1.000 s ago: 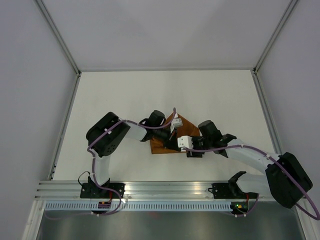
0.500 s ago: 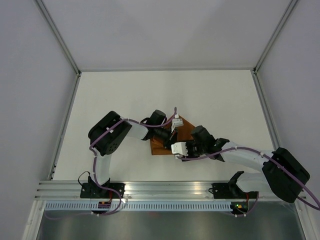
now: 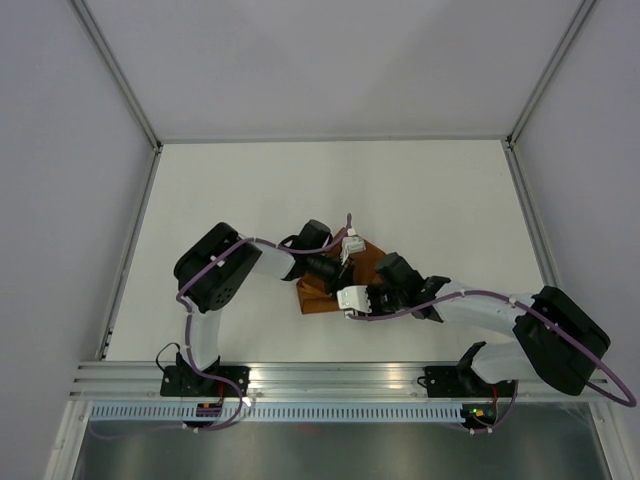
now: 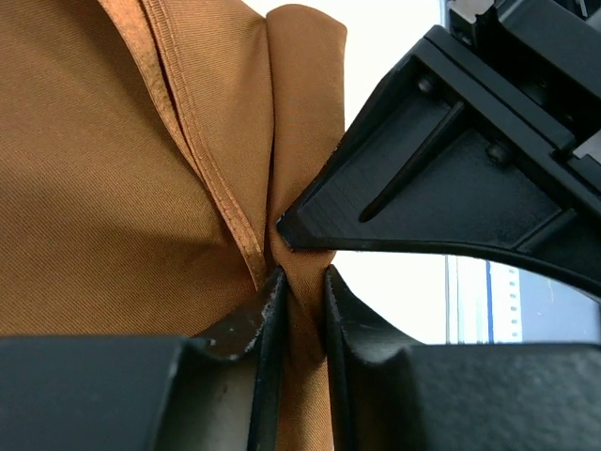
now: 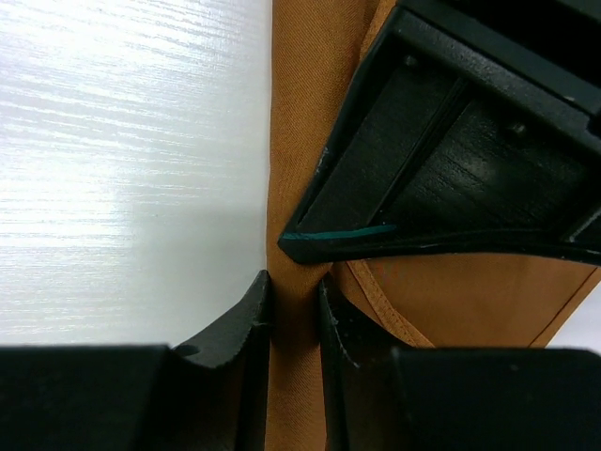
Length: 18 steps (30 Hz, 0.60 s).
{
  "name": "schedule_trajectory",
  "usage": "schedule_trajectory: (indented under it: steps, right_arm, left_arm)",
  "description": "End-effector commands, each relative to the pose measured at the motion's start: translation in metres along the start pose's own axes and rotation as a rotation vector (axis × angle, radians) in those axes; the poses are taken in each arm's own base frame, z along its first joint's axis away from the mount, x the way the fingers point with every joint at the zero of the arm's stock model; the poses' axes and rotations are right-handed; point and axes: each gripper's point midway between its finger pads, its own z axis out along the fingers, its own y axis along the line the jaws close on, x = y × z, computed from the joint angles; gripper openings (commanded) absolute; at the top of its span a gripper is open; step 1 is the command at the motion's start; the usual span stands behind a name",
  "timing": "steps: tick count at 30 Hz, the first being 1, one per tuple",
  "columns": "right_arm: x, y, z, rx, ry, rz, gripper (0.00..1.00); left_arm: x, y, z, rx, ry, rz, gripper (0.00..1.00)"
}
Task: Fold the napkin, place the utensils inside, and roll it up
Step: Roll the napkin with the utensil
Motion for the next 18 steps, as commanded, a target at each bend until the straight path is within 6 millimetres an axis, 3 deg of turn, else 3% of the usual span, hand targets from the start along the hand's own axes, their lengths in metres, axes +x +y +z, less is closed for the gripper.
schedule_trajectory:
  steps: [1,11,13,18]
  right_arm:
    - [0.018,0.015,0.003,-0.068,0.084,0.024,0.04]
    - [0.02,0.034,0.005,-0.246,0.136,0.093,0.0]
    - [0.021,0.041,0.003,-0.301,0.139,0.123,0.0]
    - [0.018,0.039,-0.005,-0.443,0.131,0.213,0.0]
  left_arm:
    - [0.005,0.018,-0.01,-0.144,0.007,-0.038,0.29]
    - [-0.063,0.028,-0.048,-0.33,-0.162,0.063,0.4]
    - [-0.078,0.03,-0.064,-0.38,-0.211,0.077,0.45]
    - [-0.11,0.047,-0.113,-0.6,-0.339,0.097,0.43]
